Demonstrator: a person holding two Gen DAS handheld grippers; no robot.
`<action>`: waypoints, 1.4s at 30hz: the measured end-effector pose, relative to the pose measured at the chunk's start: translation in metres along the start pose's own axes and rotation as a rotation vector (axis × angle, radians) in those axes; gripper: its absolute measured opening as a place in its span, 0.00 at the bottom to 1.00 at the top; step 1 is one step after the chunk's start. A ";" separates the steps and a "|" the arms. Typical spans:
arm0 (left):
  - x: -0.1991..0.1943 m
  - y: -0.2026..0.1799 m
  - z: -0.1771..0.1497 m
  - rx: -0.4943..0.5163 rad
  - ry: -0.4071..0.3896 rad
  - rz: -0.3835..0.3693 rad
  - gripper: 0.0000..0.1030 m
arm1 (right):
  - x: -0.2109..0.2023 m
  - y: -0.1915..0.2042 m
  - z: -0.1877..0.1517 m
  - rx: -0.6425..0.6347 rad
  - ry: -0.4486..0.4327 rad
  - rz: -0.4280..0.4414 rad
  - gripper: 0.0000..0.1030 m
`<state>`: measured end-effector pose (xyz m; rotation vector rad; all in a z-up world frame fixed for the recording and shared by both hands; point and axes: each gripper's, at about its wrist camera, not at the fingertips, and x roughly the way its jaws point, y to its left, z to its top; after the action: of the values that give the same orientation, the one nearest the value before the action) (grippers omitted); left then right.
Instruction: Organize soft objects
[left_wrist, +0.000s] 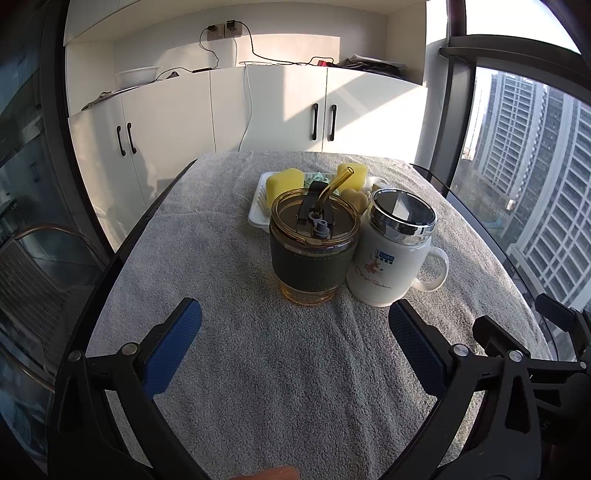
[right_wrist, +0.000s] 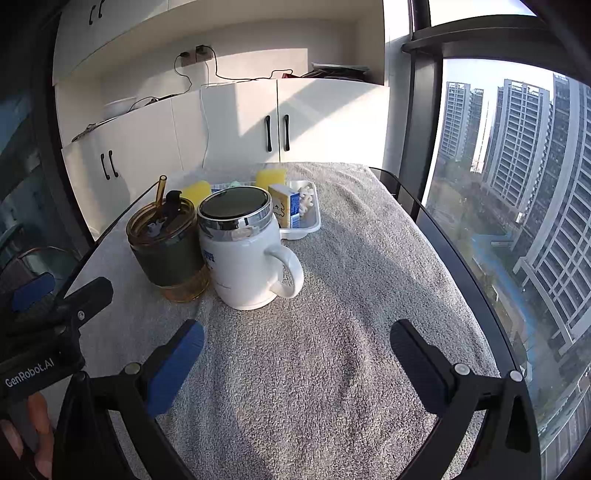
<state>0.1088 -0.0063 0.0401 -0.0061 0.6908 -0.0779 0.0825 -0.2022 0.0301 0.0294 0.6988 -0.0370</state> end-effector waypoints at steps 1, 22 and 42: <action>0.000 0.000 0.000 0.001 -0.001 0.000 1.00 | 0.000 0.000 0.000 0.000 0.000 0.000 1.00; 0.001 -0.001 0.001 0.007 -0.001 -0.013 1.00 | 0.003 0.002 -0.002 0.000 0.008 0.001 1.00; 0.003 -0.002 0.000 0.015 -0.009 -0.016 1.00 | 0.004 0.000 -0.003 0.001 0.011 0.001 1.00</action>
<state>0.1108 -0.0083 0.0380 0.0023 0.6813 -0.0986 0.0836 -0.2017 0.0250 0.0316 0.7101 -0.0360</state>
